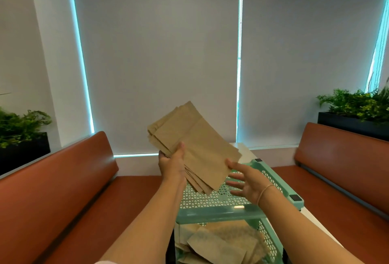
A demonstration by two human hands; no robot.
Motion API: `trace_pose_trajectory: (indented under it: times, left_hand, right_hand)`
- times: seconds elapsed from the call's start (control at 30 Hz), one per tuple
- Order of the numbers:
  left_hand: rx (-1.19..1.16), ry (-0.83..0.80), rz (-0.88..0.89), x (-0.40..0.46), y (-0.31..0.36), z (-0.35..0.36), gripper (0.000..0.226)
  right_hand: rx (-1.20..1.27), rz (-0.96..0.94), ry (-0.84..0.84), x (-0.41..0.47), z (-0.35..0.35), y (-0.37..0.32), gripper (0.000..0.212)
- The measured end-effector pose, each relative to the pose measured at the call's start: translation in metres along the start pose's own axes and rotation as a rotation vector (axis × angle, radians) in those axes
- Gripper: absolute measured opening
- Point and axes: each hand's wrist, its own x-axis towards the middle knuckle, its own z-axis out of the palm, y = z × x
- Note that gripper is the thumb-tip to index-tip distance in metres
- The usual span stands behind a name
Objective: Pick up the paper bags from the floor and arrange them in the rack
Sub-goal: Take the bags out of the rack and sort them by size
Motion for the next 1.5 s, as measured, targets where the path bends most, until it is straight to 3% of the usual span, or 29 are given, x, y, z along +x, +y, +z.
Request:
trace_pose_trajectory:
  times: [0.07,0.13,0.27,0.4,0.53,0.67,0.83,0.9,1.0,1.07,1.13,1.23,1.33,1.5]
  left_hand:
    - [-0.116,0.011,-0.101,-0.006,-0.005,0.006,0.041]
    - [-0.152,-0.033,-0.186,-0.013,-0.013,0.007,0.042]
    - [-0.136,-0.182,-0.278,-0.018,-0.015,0.000,0.041]
    - [-0.088,-0.262,-0.224,-0.011,0.001,-0.010,0.047]
    - [0.328,-0.394,-0.121,-0.003,0.004,-0.016,0.065]
    - [0.938,-0.429,0.013,-0.002,-0.003,-0.013,0.067]
    - [1.071,-0.427,0.059,-0.008,-0.017,-0.011,0.058]
    - [1.028,-0.405,0.053,-0.010,-0.020,-0.010,0.062]
    - [0.927,-0.403,0.061,-0.010,-0.024,-0.008,0.087]
    - [0.949,-0.419,0.152,-0.013,-0.021,-0.007,0.101]
    - [1.019,-0.466,0.272,-0.016,-0.018,-0.005,0.100]
    - [1.146,-0.554,0.379,-0.016,-0.018,-0.007,0.076]
    - [1.215,-0.568,0.322,-0.013,-0.021,-0.012,0.055]
    - [1.193,-0.569,0.205,-0.016,-0.025,-0.013,0.062]
  right_hand:
    - [0.229,-0.035,-0.088,-0.003,0.005,0.002,0.023]
    - [0.286,-0.075,-0.093,-0.001,0.009,0.000,0.013]
    - [0.123,-0.137,0.023,0.001,0.001,-0.014,0.020]
    - [0.018,-0.284,0.136,0.002,-0.023,-0.028,0.039]
    - [-0.053,-0.334,0.236,0.008,-0.046,-0.034,0.049]
    - [-0.110,-0.317,0.290,0.010,-0.051,-0.024,0.039]
    - [-0.326,-0.270,0.316,0.016,-0.053,-0.013,0.029]
    - [-0.340,-0.240,0.304,0.017,-0.051,-0.010,0.036]
    - [-0.356,-0.272,0.295,0.018,-0.049,-0.010,0.067]
    - [-0.367,-0.336,0.303,0.017,-0.049,-0.013,0.090]
    - [-0.417,-0.422,0.309,0.015,-0.048,-0.015,0.098]
    - [-0.658,-0.524,0.323,0.010,-0.045,-0.016,0.089]
    - [-1.028,-0.495,0.314,0.010,-0.046,-0.017,0.060]
    - [-1.155,-0.379,0.285,0.006,-0.044,-0.017,0.056]
